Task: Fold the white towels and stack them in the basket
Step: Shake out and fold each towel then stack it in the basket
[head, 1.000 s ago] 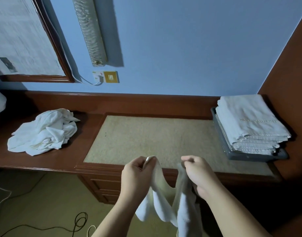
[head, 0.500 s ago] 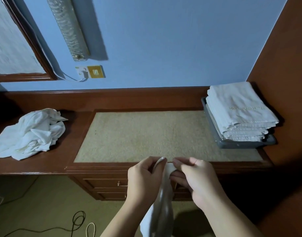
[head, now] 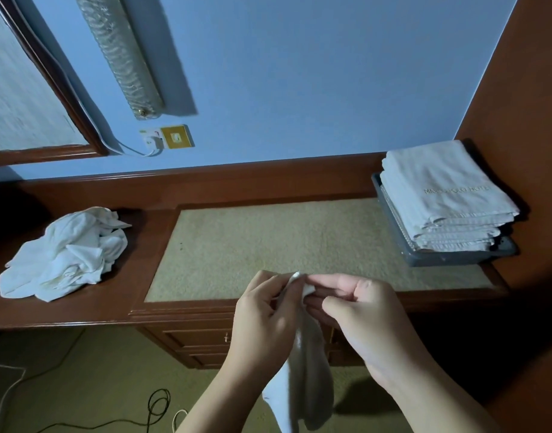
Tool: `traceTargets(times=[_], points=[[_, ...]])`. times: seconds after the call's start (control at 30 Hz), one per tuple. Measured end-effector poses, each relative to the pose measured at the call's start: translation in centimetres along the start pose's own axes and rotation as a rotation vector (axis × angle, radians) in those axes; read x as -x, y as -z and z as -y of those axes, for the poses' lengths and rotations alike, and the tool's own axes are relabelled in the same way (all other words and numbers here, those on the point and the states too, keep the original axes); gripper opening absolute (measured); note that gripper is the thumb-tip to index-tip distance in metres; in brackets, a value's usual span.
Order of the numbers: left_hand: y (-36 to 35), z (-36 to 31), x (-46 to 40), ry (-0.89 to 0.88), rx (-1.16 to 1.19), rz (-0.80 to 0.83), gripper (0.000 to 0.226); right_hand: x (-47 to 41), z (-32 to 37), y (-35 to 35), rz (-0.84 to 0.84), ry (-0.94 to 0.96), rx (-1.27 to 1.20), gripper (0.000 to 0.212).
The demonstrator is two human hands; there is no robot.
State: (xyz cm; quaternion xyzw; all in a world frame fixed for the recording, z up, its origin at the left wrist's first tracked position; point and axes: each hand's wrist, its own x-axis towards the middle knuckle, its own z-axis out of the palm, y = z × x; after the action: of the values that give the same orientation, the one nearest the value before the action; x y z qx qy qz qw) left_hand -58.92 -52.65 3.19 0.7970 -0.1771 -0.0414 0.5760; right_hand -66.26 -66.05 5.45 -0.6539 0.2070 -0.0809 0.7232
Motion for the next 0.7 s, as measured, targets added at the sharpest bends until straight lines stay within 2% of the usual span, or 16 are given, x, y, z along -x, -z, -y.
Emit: traceTargets(times=[0.1,0.17,0.27,0.4,0.53,0.7], points=[[0.8,-0.3,0.1,0.015,0.02,0.048,0.02,0.0,0.3,0.2,0.037,0.101,0.128,0.028],[0.9,-0.5,0.2,0.056,0.062,0.018,0.016,-0.2,0.0,0.4,0.01,0.189,0.209,0.021],[1.0,-0.8,0.4,0.154,0.18,-0.034,0.008,-0.9,-0.8,1.1,-0.066,0.461,0.491,0.016],[1.0,-0.5,0.4,0.125,0.136,0.075,0.011,-2.3,-1.8,1.8,-0.059,0.718,0.7,0.015],[1.0,-0.2,0.3,0.128,0.144,0.197,0.018,-3.0,-2.2,2.2,-0.076,0.795,0.718,0.012],[1.0,-0.1,0.2,0.082,0.122,0.146,0.02,-3.0,-1.9,2.1,-0.019,0.823,0.677,0.005]])
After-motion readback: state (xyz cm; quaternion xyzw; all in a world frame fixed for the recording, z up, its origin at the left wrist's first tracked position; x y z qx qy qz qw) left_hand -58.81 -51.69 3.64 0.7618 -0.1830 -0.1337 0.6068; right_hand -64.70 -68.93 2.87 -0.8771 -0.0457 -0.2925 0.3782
